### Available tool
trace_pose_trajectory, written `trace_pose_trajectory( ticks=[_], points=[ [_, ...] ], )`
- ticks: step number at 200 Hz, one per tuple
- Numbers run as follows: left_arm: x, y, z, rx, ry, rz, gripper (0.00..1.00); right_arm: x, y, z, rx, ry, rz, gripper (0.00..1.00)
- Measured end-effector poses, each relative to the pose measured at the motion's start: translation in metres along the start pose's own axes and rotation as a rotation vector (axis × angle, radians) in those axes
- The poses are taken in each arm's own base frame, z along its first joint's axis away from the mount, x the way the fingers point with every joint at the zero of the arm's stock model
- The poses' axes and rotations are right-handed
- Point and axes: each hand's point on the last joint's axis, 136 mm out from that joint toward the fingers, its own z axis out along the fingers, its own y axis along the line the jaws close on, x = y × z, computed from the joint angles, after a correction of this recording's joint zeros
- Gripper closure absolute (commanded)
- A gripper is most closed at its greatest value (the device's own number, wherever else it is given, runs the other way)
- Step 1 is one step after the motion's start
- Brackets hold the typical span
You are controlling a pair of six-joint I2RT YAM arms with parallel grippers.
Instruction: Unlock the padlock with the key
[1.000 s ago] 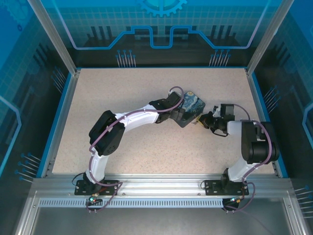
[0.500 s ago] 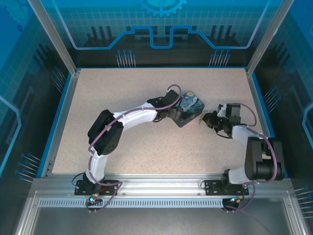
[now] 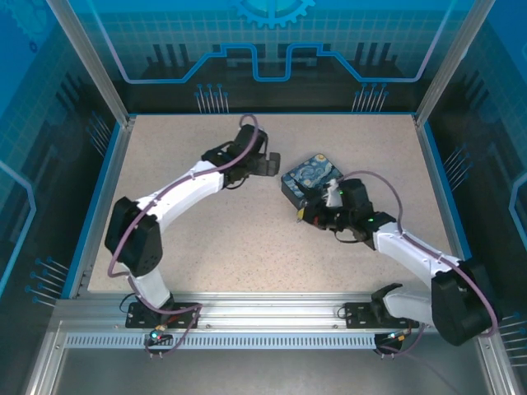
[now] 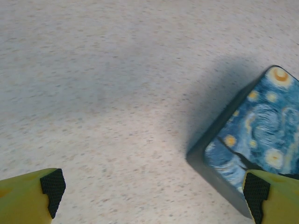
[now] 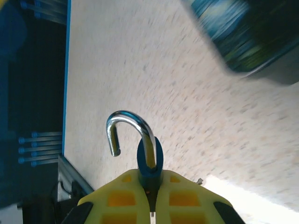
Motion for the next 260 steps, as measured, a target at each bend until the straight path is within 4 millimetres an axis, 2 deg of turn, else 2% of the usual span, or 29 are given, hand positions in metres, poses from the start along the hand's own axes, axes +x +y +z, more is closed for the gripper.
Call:
trace_pose_trajectory(
  ticks=[34, 60, 83, 109, 144, 176, 225, 243, 260],
  points=[
    [0.002, 0.047, -0.014, -0.053, 0.004, -0.087, 0.01, 0.026, 0.035, 0.044, -0.007, 0.129, -0.082, 1.0],
    [0.006, 0.069, -0.026, -0.077, 0.005, -0.122, 0.01, 0.037, 0.062, 0.089, -0.032, 0.208, -0.124, 1.0],
    [0.008, 0.08, -0.037, -0.091, 0.004, -0.136, 0.01, 0.043, 0.081, 0.133, -0.063, 0.261, -0.133, 1.0],
    [0.009, 0.084, -0.046, -0.093, 0.0, -0.141, 0.01, 0.047, 0.094, 0.177, -0.088, 0.308, -0.133, 1.0],
    [0.014, 0.089, -0.053, -0.099, 0.005, -0.144, 0.01, 0.046, 0.097, 0.217, -0.098, 0.335, -0.105, 1.0],
    [0.019, 0.091, -0.056, -0.105, 0.017, -0.145, 0.01, 0.049, 0.08, 0.23, -0.061, 0.348, -0.074, 1.0],
    [0.022, 0.092, -0.058, -0.106, 0.019, -0.166, 0.01, 0.037, 0.061, 0.228, -0.01, 0.333, -0.06, 0.62],
    [0.022, 0.092, -0.058, -0.106, 0.019, -0.168, 0.01, 0.031, 0.057, 0.223, 0.001, 0.32, -0.064, 0.52],
    [0.022, 0.092, -0.058, -0.106, 0.019, -0.168, 0.01, 0.027, 0.057, 0.214, 0.002, 0.308, -0.074, 0.47]
  ],
)
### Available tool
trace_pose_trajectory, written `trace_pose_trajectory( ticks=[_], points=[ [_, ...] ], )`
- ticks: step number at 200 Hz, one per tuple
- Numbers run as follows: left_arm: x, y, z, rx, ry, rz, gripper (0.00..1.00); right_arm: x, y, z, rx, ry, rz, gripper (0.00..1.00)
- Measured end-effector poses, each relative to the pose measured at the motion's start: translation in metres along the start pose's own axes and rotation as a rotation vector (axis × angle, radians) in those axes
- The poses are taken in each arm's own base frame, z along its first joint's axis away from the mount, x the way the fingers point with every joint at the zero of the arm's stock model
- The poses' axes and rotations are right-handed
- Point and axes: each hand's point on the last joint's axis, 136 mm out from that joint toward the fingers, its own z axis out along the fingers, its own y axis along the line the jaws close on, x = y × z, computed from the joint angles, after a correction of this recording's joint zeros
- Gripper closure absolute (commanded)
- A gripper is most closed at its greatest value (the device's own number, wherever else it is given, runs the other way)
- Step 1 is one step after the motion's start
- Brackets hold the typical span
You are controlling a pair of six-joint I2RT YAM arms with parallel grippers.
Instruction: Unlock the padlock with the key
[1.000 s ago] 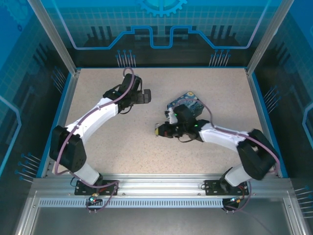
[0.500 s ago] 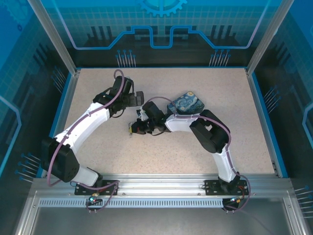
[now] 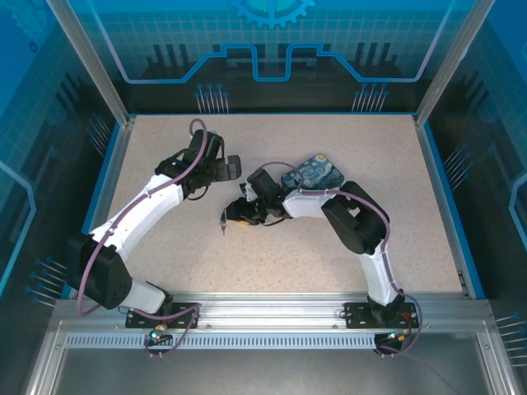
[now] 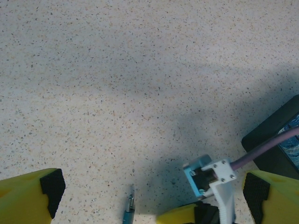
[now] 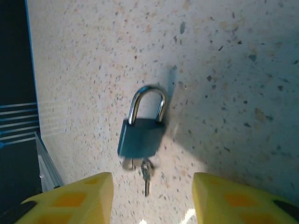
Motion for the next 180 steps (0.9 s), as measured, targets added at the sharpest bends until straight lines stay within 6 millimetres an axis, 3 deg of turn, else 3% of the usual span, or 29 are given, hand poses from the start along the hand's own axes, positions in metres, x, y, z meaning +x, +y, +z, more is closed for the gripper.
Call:
trace_pose_trajectory(
  ticks=[30, 56, 77, 80, 84, 103, 124, 137, 151, 180],
  points=[
    [0.0, 0.0, 0.0, -0.001, 0.001, 0.001, 0.01, 0.004, 0.007, -0.019, -0.005, -0.018, -0.024, 0.34],
    [0.0, 0.001, -0.001, -0.004, -0.002, 0.004, 0.01, 0.009, 0.022, -0.048, -0.012, -0.05, -0.072, 0.22],
    [-0.004, 0.004, -0.004, -0.017, -0.02, 0.005, 0.01, 0.009, 0.045, -0.084, -0.024, -0.101, -0.138, 0.15],
    [-0.005, 0.004, -0.005, -0.018, -0.026, 0.005, 0.01, 0.008, 0.049, -0.09, -0.023, -0.115, -0.15, 0.07],
    [-0.006, 0.004, -0.006, -0.018, -0.033, 0.004, 0.01, 0.009, 0.054, -0.097, -0.027, -0.123, -0.166, 0.04],
    [-0.012, 0.008, -0.015, -0.016, -0.09, 0.009, 0.01, 0.006, 0.073, -0.139, -0.014, -0.202, -0.247, 0.0],
    [-0.011, 0.015, -0.023, -0.011, -0.158, 0.013, 0.01, 0.002, 0.079, -0.186, 0.037, -0.303, -0.31, 0.0],
    [-0.01, 0.019, -0.026, -0.006, -0.204, 0.017, 0.01, -0.003, 0.069, -0.216, 0.091, -0.373, -0.324, 0.0],
    [-0.008, 0.025, -0.027, -0.008, -0.262, 0.02, 0.01, -0.01, 0.045, -0.248, 0.16, -0.452, -0.302, 0.0],
    [-0.001, 0.044, -0.024, -0.057, -0.373, 0.047, 0.01, -0.025, -0.045, -0.318, 0.377, -0.656, -0.148, 0.0]
  ],
)
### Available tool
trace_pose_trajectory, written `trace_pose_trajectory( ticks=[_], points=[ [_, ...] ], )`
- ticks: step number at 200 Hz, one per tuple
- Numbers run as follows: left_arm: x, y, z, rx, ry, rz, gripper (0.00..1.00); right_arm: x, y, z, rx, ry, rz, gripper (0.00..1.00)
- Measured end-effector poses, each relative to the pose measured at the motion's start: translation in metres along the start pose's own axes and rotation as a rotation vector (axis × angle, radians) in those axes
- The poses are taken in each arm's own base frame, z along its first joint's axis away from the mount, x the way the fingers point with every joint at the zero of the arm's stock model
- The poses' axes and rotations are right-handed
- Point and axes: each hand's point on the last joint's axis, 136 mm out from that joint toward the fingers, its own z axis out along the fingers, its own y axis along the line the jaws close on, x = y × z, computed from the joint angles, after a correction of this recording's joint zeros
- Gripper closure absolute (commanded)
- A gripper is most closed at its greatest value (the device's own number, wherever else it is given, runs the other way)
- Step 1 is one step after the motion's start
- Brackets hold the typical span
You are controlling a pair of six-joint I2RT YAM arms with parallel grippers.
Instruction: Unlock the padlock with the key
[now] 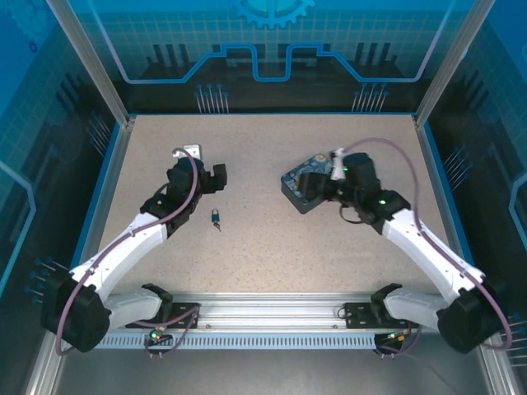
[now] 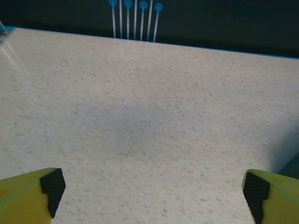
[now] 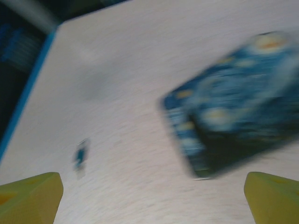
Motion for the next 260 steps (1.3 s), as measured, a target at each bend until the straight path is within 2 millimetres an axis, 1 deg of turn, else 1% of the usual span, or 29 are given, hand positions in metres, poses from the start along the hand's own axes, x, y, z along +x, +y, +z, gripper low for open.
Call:
trace_pose_trajectory(
  ticks=[4, 5, 14, 27, 46, 68, 85, 104, 117, 132, 157, 180, 205, 227, 244, 260],
  points=[
    [0.001, 0.002, 0.001, -0.008, -0.014, 0.007, 0.01, 0.0, -0.013, -0.002, 0.036, -0.016, 0.01, 0.0],
    [0.001, 0.003, 0.001, -0.01, -0.017, 0.009, 0.01, 0.0, -0.02, -0.003, 0.056, -0.026, 0.012, 0.0],
    [0.004, 0.008, 0.003, -0.027, -0.042, 0.034, 0.01, 0.002, -0.048, -0.009, 0.141, -0.068, 0.015, 0.0],
    [0.007, 0.016, 0.007, -0.049, -0.07, 0.063, 0.01, 0.009, -0.078, -0.017, 0.235, -0.114, -0.008, 0.0],
    [0.014, 0.032, 0.014, -0.085, -0.098, 0.095, 0.01, 0.013, -0.109, -0.026, 0.342, -0.171, -0.027, 0.0],
    [0.026, 0.055, 0.028, -0.144, -0.116, 0.117, 0.01, 0.003, -0.144, -0.036, 0.478, -0.25, -0.014, 0.0],
    [0.049, 0.073, 0.042, -0.191, -0.094, 0.132, 0.01, -0.002, -0.169, -0.039, 0.586, -0.281, -0.011, 0.0],
    [0.074, 0.089, 0.052, -0.233, -0.066, 0.144, 0.01, 0.0, -0.188, -0.035, 0.664, -0.286, -0.032, 0.0],
    [0.088, 0.097, 0.058, -0.248, -0.058, 0.144, 0.01, 0.006, -0.197, -0.029, 0.696, -0.272, -0.051, 0.0],
    [0.094, 0.102, 0.063, -0.257, -0.067, 0.143, 0.01, 0.011, -0.204, -0.022, 0.712, -0.269, -0.069, 0.0],
    [0.088, 0.102, 0.07, -0.236, -0.127, 0.125, 0.01, 0.016, -0.21, -0.007, 0.704, -0.291, -0.104, 0.0],
    [0.087, 0.102, 0.073, -0.2, -0.149, 0.107, 0.01, 0.018, -0.213, 0.01, 0.675, -0.31, -0.152, 0.0],
    [0.084, 0.103, 0.075, -0.158, -0.18, 0.087, 0.01, 0.02, -0.213, 0.023, 0.64, -0.329, -0.194, 0.0],
    [0.093, 0.095, 0.082, -0.104, -0.152, 0.098, 0.01, 0.013, -0.208, 0.033, 0.604, -0.362, -0.224, 0.0],
    [0.095, 0.091, 0.083, -0.073, -0.146, 0.099, 0.01, 0.013, -0.206, 0.04, 0.578, -0.357, -0.246, 0.0],
    [0.095, 0.09, 0.084, -0.057, -0.138, 0.093, 0.01, 0.012, -0.201, 0.047, 0.541, -0.344, -0.273, 0.0]
  ],
)
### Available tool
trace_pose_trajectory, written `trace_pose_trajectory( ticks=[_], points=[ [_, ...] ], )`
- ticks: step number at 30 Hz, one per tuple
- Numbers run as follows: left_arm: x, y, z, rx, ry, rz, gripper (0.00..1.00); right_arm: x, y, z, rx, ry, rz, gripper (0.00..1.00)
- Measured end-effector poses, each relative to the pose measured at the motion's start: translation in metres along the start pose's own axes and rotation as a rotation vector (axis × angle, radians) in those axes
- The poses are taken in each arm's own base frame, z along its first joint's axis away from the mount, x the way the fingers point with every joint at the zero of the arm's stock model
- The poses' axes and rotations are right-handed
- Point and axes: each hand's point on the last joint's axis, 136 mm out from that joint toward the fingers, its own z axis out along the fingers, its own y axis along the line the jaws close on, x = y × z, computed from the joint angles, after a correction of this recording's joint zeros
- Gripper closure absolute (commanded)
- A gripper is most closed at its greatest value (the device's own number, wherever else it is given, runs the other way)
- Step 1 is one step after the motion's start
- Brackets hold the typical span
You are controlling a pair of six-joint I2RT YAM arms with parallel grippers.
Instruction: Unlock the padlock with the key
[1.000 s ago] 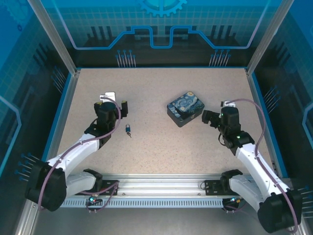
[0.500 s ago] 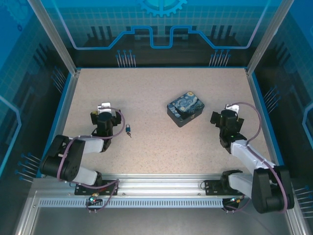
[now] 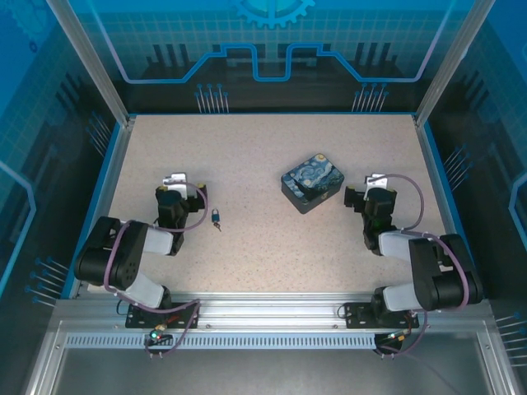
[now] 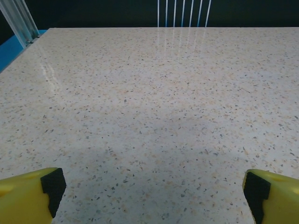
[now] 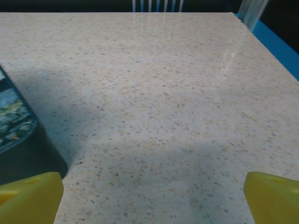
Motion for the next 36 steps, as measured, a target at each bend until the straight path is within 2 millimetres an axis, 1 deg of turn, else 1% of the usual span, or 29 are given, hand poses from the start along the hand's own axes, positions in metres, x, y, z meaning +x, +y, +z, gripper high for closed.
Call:
trace_pose_trajectory(
  ticks=[4, 7, 9, 12, 14, 31, 36],
  points=[
    [-0.004, 0.007, 0.005, 0.005, 0.007, -0.02, 0.01, -0.007, 0.012, 0.004, -0.065, -0.059, -0.022, 0.0],
    [-0.006, 0.008, 0.007, 0.009, 0.008, -0.035, 0.01, 0.004, 0.02, 0.007, -0.109, -0.029, -0.047, 0.0],
    [-0.004, 0.006, 0.007, 0.019, 0.016, -0.039, 0.01, 0.001, 0.022, 0.011, -0.126, -0.017, -0.05, 0.0],
    [-0.003, 0.005, 0.007, 0.026, 0.022, -0.04, 0.01, -0.009, 0.024, 0.014, -0.135, -0.035, -0.051, 0.0],
    [-0.002, 0.005, 0.007, 0.028, 0.023, -0.04, 0.01, -0.011, 0.025, 0.014, -0.136, -0.038, -0.052, 0.0],
    [-0.002, 0.005, 0.007, 0.028, 0.023, -0.04, 0.01, -0.01, 0.024, 0.014, -0.13, -0.038, -0.06, 0.0],
    [-0.002, 0.005, 0.007, 0.028, 0.023, -0.04, 0.01, -0.009, 0.028, 0.014, -0.156, -0.027, -0.062, 0.0]
  ],
)
